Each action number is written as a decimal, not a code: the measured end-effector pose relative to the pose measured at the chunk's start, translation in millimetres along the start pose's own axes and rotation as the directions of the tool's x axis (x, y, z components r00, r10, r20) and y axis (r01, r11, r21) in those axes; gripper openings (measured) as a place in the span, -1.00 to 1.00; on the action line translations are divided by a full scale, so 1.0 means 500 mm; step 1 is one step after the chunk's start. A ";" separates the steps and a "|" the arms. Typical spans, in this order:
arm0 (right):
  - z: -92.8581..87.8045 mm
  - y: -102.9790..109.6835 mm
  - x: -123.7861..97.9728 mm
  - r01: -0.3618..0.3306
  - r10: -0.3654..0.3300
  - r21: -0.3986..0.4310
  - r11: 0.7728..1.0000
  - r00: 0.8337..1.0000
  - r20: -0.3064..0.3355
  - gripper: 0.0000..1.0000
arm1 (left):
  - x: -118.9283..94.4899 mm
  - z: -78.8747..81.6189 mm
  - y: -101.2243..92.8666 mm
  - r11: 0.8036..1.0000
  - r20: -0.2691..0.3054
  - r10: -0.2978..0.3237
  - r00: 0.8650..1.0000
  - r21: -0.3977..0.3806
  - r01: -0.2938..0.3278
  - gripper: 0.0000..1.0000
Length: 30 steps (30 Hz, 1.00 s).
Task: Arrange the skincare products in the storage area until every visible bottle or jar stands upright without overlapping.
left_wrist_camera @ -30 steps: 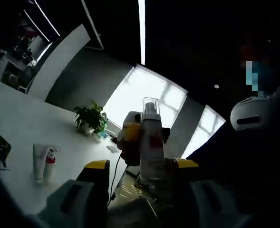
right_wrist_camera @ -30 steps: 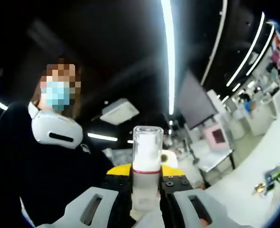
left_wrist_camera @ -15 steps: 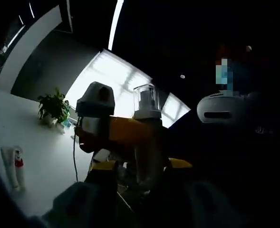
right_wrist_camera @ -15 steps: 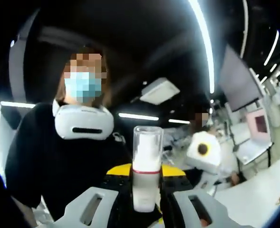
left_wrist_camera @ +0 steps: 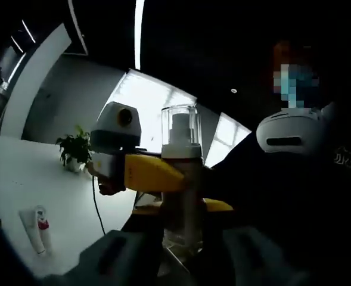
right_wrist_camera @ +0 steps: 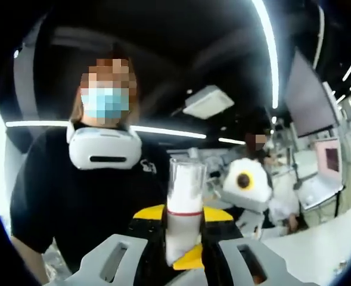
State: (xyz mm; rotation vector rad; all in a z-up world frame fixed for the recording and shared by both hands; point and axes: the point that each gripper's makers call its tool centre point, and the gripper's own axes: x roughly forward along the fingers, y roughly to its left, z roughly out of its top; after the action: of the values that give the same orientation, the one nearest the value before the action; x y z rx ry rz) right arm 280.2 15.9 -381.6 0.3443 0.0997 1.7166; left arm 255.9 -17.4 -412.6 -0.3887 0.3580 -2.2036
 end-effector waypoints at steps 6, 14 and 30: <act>-0.033 -0.078 -0.023 0.361 -0.364 -0.043 0.932 0.926 -0.097 -0.42 | -0.024 0.011 0.094 0.957 0.003 0.287 0.958 0.045 -0.287 -0.45; -0.018 -0.133 -0.119 0.753 -0.751 -0.027 0.658 0.658 0.052 -0.06 | -0.077 0.028 0.189 0.748 -0.002 0.621 0.783 0.298 -0.593 -0.45; 0.005 -0.121 -0.110 0.752 -0.750 -0.110 0.650 0.658 0.067 -0.66 | -0.062 0.015 0.193 0.746 -0.031 0.606 0.795 0.368 -0.555 -0.45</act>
State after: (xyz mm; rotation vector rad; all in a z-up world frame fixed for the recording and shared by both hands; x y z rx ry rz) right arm 346.1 -27.2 -404.3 0.1736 0.1009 0.8696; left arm 345.0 -51.6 -447.3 0.0864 0.1375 -1.6231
